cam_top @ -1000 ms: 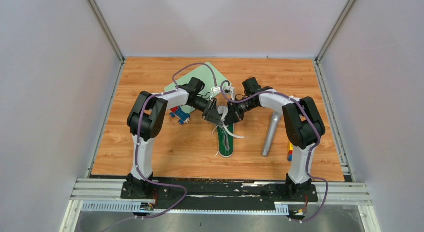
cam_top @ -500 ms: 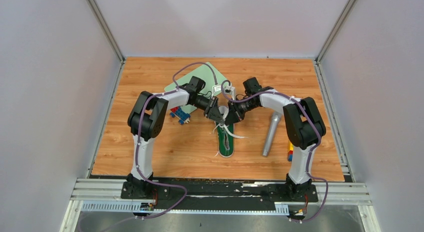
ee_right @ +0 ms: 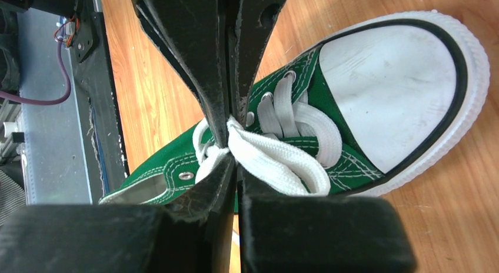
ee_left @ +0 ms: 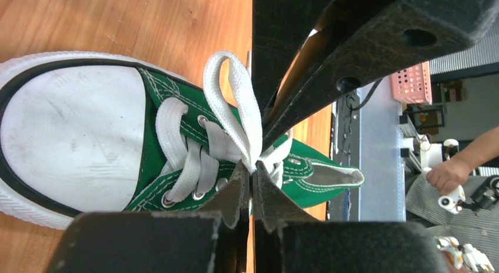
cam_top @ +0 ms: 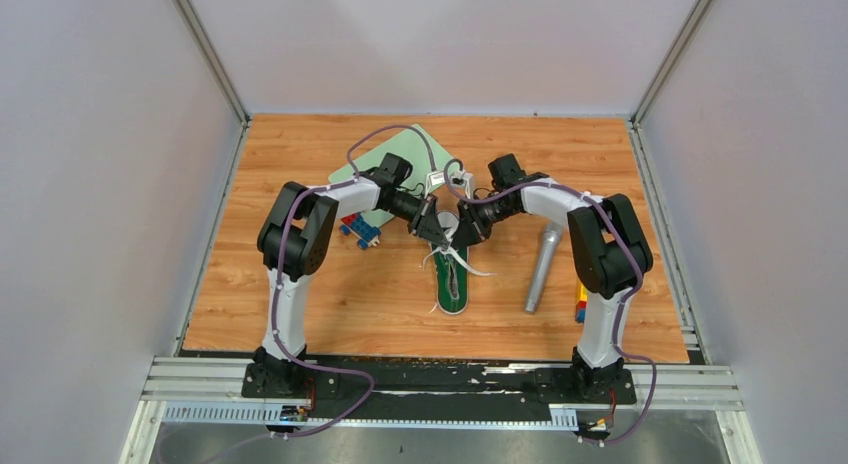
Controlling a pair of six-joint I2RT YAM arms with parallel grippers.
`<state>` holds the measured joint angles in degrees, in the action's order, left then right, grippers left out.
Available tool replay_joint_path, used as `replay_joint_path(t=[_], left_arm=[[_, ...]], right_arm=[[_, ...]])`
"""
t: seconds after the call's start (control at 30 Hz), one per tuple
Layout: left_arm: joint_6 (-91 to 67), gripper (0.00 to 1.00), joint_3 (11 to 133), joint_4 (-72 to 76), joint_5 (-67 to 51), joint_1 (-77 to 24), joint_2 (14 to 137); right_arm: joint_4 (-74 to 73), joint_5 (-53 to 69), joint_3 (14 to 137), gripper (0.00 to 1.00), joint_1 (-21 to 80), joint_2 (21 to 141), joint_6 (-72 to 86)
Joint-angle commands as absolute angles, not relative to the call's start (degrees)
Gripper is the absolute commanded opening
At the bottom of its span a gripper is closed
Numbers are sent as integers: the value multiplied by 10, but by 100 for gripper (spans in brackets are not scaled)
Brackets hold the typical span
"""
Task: Tie the shoes
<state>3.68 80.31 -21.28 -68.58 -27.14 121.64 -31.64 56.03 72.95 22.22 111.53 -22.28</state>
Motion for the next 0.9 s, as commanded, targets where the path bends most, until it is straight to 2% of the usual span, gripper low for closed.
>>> replay_joint_path(t=[0.0,0.3,0.47,0.67,0.87], left_arm=[[60,0,825,-225,-643,-283,1209],[44,0,786,-184,-520,-289,1146],[0,0,748,-129,-494,-294,1119],[-75,0,691,-21,-490,-302,1095],[-172,0,630,168,-508,-302,1097]], right_arm=[[-306,574,745,6,220,1089,-219],[-310,613,755,7,202,1096,-171],[-311,653,760,7,196,1100,-161],[-311,685,758,8,197,1106,-131],[-311,700,730,10,201,1109,-112]])
